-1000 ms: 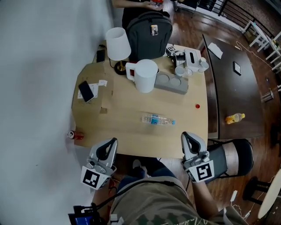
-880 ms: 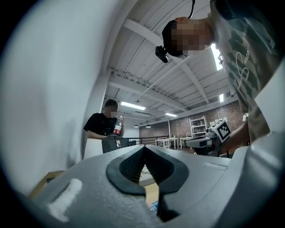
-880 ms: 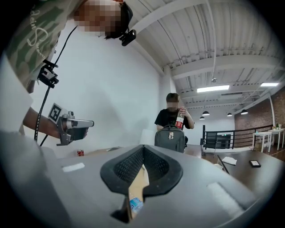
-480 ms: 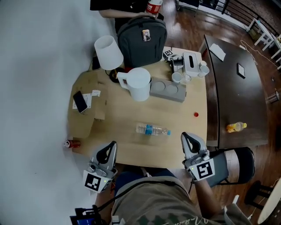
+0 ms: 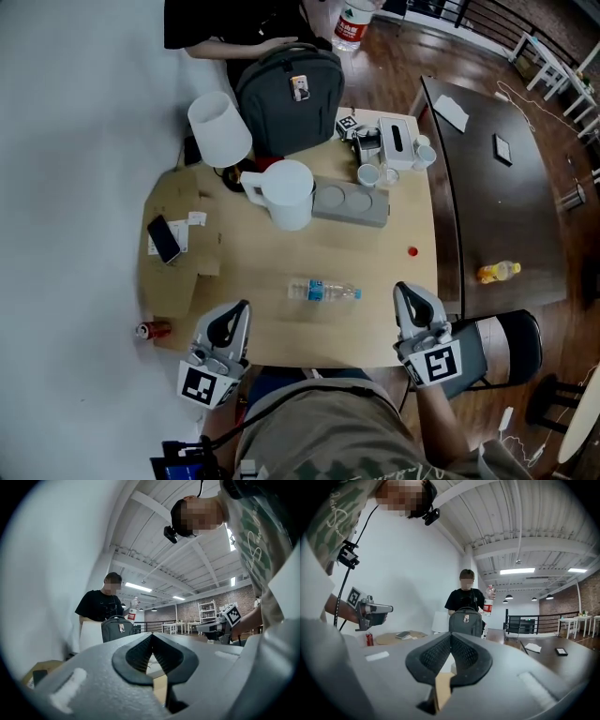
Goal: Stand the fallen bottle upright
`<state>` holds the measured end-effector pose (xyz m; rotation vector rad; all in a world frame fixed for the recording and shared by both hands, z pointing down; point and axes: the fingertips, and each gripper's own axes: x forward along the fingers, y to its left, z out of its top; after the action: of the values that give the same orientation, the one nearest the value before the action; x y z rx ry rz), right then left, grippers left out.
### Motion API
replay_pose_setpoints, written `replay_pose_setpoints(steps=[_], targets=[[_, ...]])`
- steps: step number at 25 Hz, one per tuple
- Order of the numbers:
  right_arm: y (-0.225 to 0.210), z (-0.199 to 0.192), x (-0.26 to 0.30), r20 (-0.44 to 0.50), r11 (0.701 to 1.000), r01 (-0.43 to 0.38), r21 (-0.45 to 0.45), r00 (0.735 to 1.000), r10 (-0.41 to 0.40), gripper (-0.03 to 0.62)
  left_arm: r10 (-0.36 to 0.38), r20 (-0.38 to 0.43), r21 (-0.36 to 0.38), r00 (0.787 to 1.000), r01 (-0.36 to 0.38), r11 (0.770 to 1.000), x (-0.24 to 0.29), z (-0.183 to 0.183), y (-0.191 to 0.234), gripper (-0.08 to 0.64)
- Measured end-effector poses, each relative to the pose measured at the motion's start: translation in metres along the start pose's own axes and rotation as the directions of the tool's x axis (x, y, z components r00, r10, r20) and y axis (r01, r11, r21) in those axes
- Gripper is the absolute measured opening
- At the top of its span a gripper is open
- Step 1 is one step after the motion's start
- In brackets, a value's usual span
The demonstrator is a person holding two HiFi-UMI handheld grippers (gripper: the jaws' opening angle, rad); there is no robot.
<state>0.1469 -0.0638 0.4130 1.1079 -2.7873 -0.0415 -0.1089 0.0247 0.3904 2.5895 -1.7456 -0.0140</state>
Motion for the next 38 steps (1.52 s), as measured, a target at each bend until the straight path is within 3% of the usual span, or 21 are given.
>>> replay_pose_setpoints(steps=[6, 15, 25, 30, 34, 38], targets=[[0.017, 0.005, 0.015, -0.018, 0.999, 0.038, 0.016, 0.999, -0.038, 0.003, -0.037, 0.082, -0.006, 0.996, 0.037, 0.999, 0.005, 0.011, 0.028, 0.000], [0.051, 0.020, 0.031, -0.023, 0.998, 0.062, 0.016, 0.998, -0.062, 0.003, -0.041, 0.084, -0.060, 0.996, 0.046, 0.997, 0.012, 0.003, 0.073, 0.000], [0.027, 0.000, 0.037, -0.053, 0.999, -0.043, -0.008, 0.998, 0.043, 0.003, -0.068, 0.094, -0.027, 0.993, 0.071, 0.997, 0.038, -0.002, 0.043, 0.000], [0.022, -0.022, 0.045, -0.119, 0.997, -0.074, 0.012, 0.990, 0.075, 0.003, -0.081, 0.062, -0.010, 0.995, 0.082, 0.997, 0.051, 0.000, 0.041, 0.000], [0.030, -0.039, 0.051, -0.175, 0.991, -0.133, -0.033, 0.977, 0.125, 0.003, -0.057, 0.093, -0.011, 0.994, 0.058, 0.998, 0.057, 0.006, 0.049, 0.000], [0.032, -0.046, 0.056, -0.198, 0.988, -0.152, -0.034, 0.970, 0.142, 0.003, -0.064, 0.071, -0.009, 0.995, 0.065, 0.998, 0.062, 0.000, 0.048, 0.000]])
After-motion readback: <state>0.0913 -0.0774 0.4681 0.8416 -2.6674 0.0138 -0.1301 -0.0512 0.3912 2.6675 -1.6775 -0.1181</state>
